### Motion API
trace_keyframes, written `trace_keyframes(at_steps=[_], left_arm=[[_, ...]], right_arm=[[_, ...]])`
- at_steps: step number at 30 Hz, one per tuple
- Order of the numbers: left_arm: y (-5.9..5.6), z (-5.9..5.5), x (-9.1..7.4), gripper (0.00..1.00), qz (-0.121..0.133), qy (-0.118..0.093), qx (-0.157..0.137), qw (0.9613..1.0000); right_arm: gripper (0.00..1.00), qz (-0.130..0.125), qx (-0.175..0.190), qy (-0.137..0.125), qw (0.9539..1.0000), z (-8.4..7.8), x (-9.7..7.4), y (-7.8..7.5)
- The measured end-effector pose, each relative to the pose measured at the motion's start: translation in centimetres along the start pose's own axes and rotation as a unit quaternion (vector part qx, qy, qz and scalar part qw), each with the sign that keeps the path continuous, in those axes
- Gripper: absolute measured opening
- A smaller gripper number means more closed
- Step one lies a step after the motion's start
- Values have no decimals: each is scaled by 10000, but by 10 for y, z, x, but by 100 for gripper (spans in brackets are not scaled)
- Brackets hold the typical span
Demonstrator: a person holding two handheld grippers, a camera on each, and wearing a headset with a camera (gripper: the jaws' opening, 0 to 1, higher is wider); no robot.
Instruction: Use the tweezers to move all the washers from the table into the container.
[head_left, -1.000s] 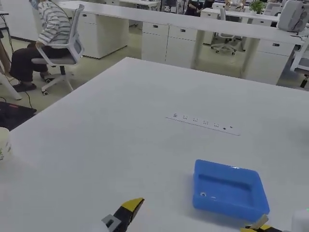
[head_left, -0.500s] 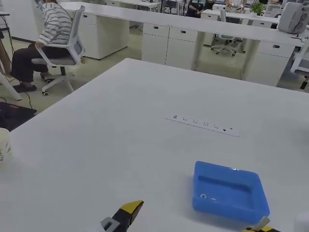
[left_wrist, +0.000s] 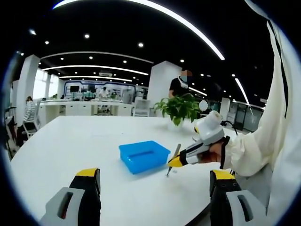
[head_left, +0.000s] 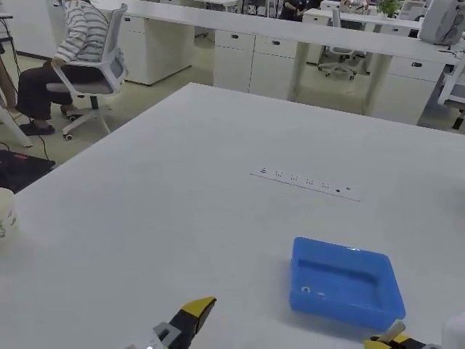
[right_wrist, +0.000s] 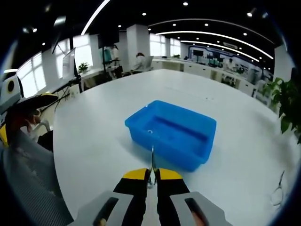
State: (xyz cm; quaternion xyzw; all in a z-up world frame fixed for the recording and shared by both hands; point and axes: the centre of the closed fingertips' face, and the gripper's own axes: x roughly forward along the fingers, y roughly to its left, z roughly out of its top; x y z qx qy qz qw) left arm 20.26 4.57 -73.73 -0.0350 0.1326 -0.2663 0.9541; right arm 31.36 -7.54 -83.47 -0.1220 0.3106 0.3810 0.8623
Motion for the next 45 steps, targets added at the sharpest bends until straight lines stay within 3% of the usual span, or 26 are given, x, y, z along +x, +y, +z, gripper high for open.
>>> trace_keyframes(at_steps=[10,14,19,32,36,45], left_arm=[[-1,-1,1,99,4,10,71,10000],[-2,0,0,99,-43,1,55,10000],[-4,0,0,99,-78,-2,43,10000],[-2,-3,0,94,-14,98,142,9999],[2,-6,0,92,112,170,266,9994],[1,-6,1,93,78,171,292,9994]], right_arm=[[2,-46,-120,-24,9999,1,2,1],[1,-44,34,19,10000,2,2,-1],[2,-60,-46,119,9999,2,0,-1],[2,-10,-30,-223,9997,28,-18,0],[2,-51,-94,-280,9996,35,-24,-3],[2,-105,-95,-544,9984,61,-34,-13]])
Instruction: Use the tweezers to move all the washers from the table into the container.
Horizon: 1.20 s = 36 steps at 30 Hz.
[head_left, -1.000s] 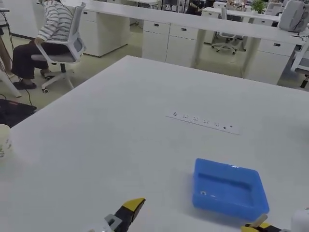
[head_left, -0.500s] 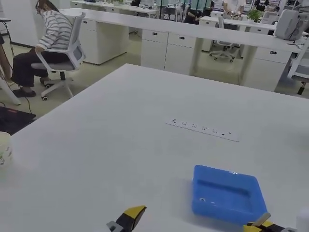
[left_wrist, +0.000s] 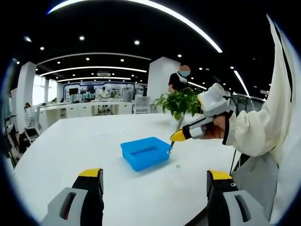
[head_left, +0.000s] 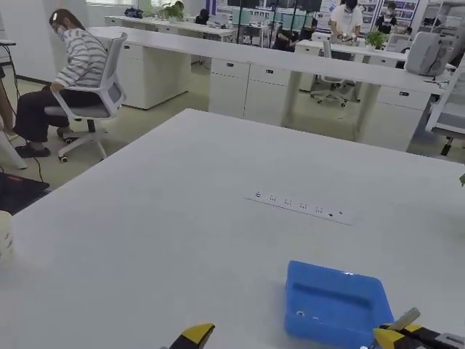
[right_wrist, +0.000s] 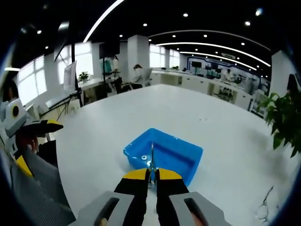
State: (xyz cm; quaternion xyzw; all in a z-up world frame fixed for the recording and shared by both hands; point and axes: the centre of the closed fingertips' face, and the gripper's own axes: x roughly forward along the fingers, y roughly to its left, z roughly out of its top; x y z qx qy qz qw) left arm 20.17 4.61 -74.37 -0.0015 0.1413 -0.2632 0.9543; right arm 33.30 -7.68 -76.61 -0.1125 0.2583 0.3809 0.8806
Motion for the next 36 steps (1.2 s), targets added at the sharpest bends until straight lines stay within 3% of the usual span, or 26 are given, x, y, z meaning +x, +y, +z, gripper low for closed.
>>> trace_keyframes(at_steps=[11,18,30,36], left_arm=[[1,-3,1,98,47,65,80,9999],[1,-3,1,99,35,81,65,9999],[3,-6,1,99,109,166,111,9997],[3,-8,1,99,118,208,117,9996]], right_arm=[[2,29,-199,-79,9998,18,5,-2],[2,-17,-220,-125,9997,28,19,-12],[2,-133,-186,189,9996,12,47,-21],[2,-76,-114,337,9993,2,58,-20]])
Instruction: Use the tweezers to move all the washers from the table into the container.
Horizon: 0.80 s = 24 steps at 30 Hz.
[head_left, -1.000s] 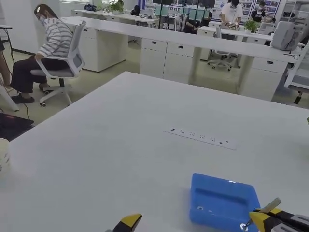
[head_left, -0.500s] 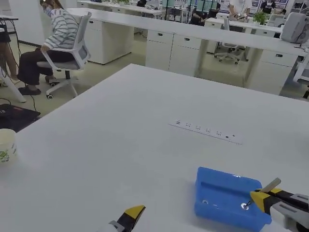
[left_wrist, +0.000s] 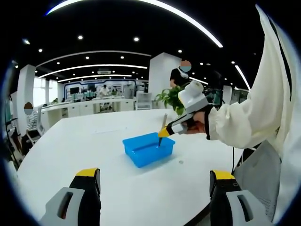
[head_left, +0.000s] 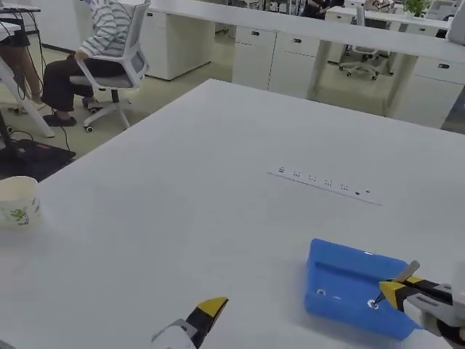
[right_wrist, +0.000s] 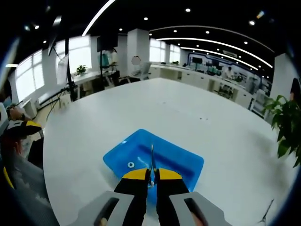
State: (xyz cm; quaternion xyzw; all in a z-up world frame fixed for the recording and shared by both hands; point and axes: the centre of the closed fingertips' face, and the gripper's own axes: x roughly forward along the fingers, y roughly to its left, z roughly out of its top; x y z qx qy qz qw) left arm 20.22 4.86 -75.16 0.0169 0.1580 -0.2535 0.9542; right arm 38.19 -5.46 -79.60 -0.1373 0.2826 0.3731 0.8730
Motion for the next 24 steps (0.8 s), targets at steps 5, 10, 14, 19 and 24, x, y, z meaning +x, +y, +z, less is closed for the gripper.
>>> trace_keyframes(at_steps=[5,10,14,19,24], left_arm=[[2,-1,0,99,42,40,1,10000],[2,-5,1,99,61,133,45,9999],[2,-7,2,99,56,207,63,9998],[1,-10,3,99,39,299,84,9995],[1,-13,4,99,26,358,111,9993]], right_arm=[[2,39,-2,136,9999,-9,7,1],[2,104,-11,208,9997,-15,13,4],[2,135,7,235,9996,-18,17,4],[2,136,17,252,9996,-20,19,1],[2,146,26,260,9996,-22,21,-1]])
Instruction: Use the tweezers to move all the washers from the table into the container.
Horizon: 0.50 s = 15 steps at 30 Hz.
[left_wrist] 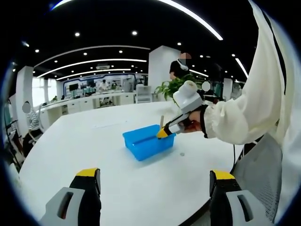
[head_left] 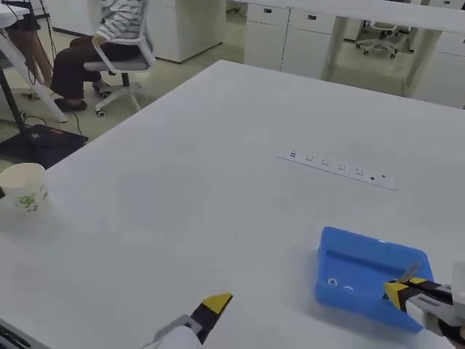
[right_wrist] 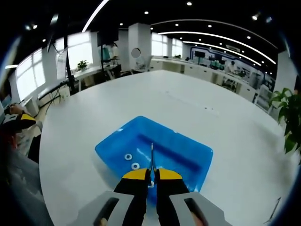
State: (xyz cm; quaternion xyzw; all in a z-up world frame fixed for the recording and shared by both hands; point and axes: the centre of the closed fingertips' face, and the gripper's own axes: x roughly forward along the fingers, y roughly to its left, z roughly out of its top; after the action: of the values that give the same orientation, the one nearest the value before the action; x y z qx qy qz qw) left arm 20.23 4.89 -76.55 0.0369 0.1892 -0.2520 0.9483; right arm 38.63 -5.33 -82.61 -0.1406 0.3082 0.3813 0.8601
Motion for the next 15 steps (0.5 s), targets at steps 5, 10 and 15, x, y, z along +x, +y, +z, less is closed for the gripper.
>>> trace_keyframes(at_steps=[5,10,15], left_arm=[[1,-3,1,98,16,71,27,10000],[1,-5,2,98,22,102,68,9999],[1,-6,3,99,58,126,133,9998]], right_arm=[[2,-15,44,-36,10000,-1,1,-2],[3,-54,74,-1,10000,-1,1,-3],[3,-52,56,-39,10000,3,-3,-1]])
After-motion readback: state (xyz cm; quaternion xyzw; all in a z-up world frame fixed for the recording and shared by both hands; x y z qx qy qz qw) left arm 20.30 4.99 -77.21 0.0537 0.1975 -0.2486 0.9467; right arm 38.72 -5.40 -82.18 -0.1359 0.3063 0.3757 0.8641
